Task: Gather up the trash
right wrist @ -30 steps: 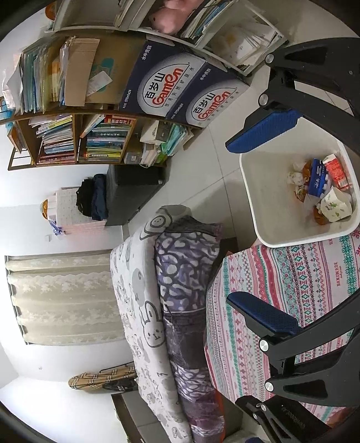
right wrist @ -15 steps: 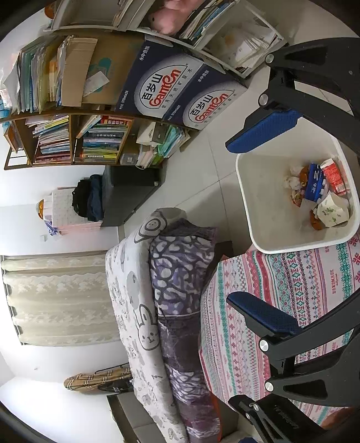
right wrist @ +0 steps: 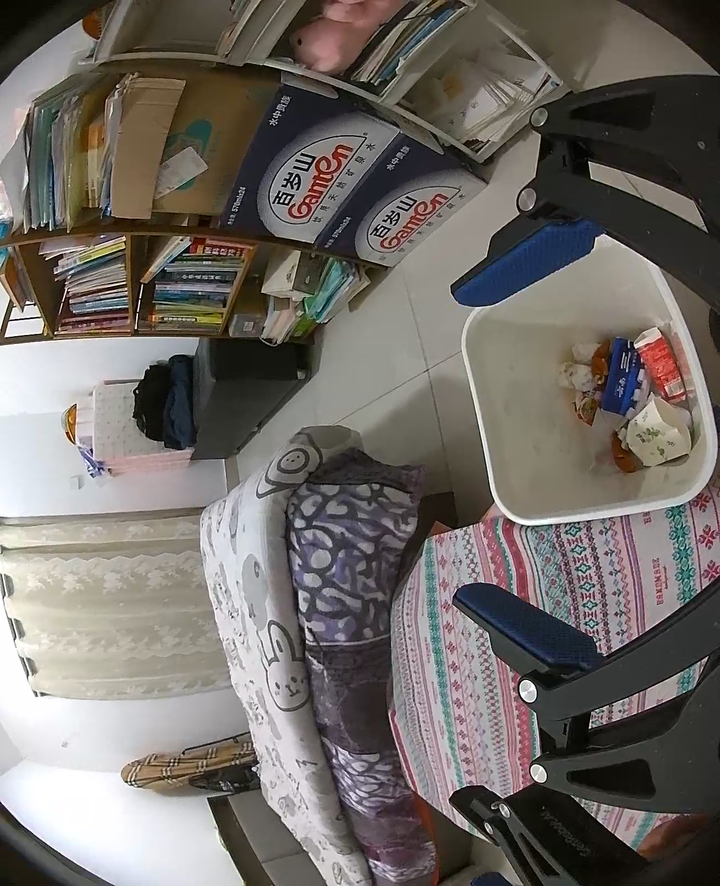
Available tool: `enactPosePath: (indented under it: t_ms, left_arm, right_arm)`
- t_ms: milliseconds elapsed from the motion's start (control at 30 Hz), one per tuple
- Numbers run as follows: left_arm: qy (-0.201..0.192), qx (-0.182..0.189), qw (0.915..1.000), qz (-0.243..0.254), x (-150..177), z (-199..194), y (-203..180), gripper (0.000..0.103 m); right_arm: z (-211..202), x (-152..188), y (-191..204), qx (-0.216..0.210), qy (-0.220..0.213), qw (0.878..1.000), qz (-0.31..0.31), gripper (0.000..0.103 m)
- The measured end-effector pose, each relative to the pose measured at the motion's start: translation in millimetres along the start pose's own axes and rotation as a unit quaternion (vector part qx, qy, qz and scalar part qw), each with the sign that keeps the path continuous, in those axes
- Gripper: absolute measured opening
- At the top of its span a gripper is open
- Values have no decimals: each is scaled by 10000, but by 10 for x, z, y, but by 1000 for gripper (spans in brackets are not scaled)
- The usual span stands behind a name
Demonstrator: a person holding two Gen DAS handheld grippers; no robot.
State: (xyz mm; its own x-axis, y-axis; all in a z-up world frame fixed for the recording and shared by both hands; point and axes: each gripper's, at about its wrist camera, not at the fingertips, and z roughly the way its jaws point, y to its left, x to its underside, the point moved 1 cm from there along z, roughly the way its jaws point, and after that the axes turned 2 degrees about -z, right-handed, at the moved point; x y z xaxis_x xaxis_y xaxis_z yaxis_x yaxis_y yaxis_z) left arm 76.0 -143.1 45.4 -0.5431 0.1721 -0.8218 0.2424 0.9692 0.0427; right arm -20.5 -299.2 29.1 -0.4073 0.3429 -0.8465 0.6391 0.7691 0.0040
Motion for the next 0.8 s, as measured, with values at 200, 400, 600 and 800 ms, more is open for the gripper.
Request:
enactPosePath:
  t_ms: [200,400,600,800]
  left_arm:
    - [93,65,9999,-26,6,40,-69,96]
    - [170,148,9997,-18,14,71,-165,96]
    - [195,177,9996,55,42,82,-257,96]
    - [213,196,9995,90,52,94,-289,96]
  right_arm:
    - [38,4,-62,26,80,10000,22,96]
    - [61,7,-133,45,131,9999,69,96]
    - [109,13,-192,54,231,9997,96,96]
    - [124,17,-231,69,256,9996,125,96]
